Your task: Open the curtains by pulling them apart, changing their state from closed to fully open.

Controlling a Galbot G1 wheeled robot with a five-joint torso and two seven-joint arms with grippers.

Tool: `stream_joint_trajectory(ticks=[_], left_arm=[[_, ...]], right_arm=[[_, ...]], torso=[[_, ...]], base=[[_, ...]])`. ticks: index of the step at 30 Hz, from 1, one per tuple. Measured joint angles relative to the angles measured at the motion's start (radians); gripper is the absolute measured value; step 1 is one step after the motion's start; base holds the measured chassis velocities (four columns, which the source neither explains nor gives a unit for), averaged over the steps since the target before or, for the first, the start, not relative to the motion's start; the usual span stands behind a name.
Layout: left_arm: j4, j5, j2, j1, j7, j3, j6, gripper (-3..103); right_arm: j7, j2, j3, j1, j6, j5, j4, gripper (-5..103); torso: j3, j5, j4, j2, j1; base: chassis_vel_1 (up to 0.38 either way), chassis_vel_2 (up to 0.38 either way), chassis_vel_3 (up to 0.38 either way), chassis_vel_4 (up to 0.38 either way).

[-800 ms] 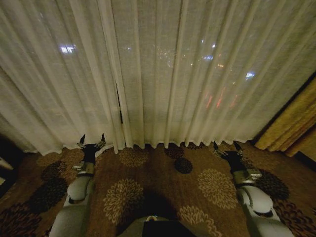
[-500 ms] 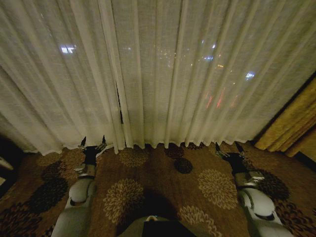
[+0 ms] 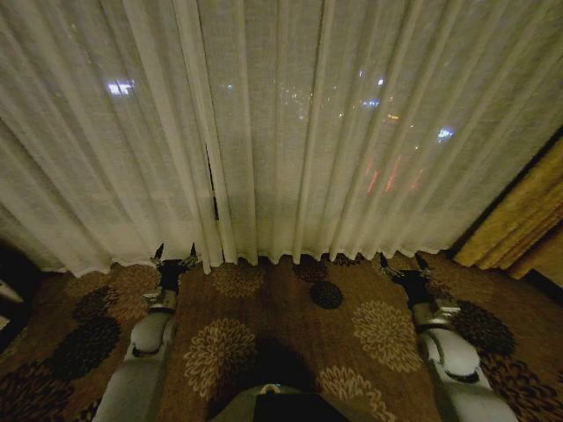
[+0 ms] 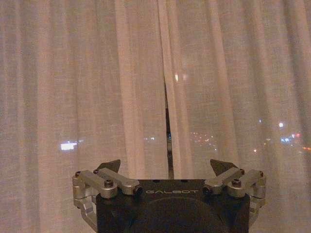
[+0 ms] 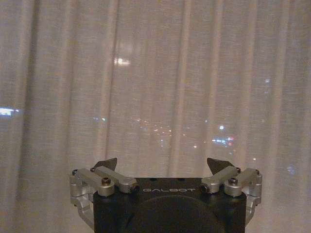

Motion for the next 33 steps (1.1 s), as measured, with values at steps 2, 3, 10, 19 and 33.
stream_joint_trajectory(ticks=[2, 3, 10, 19, 33], left_arm=[[-0.005, -0.001, 0.0, 0.005, 0.0, -0.008, 0.002, 100], [-0.005, -0.001, 0.0, 0.005, 0.0, -0.008, 0.002, 100], [-0.031, -0.034, 0.007, 0.021, 0.0, -0.02, 0.048, 100], [-0.041, -0.064, -0.011, 0.015, -0.001, -0.008, 0.052, 100], [-0.057, -0.055, -0.012, 0.043, -0.001, -0.028, 0.022, 100]], right_arm=[[0.0, 0.001, -0.016, 0.011, -0.003, 0.0, 0.009, 100], [0.0, 0.001, -0.016, 0.011, -0.003, 0.0, 0.009, 100], [-0.023, 0.0, 0.009, -0.006, -0.04, 0.0, 0.023, 100], [-0.024, 0.011, 0.034, -0.029, -0.043, 0.004, 0.042, 100], [-0.021, 0.02, 0.043, -0.033, -0.083, -0.002, 0.092, 100]], torso=[[0.0, 0.0, 0.0001, 0.0, 0.0], [0.0, 0.0, 0.0001, 0.0, 0.0], [0.0, -0.0001, -0.0001, 0.0, 0.0], [0.0, -0.0001, -0.0001, 0.0, 0.0], [0.0, -0.0002, 0.0001, 0.0, 0.0]], base=[[0.0, 0.0, 0.0, 0.0], [0.0, 0.0, 0.0, 0.0], [0.0, 0.0, 0.0, 0.0], [0.0, 0.0, 0.0, 0.0], [0.0, 0.0, 0.0, 0.0]])
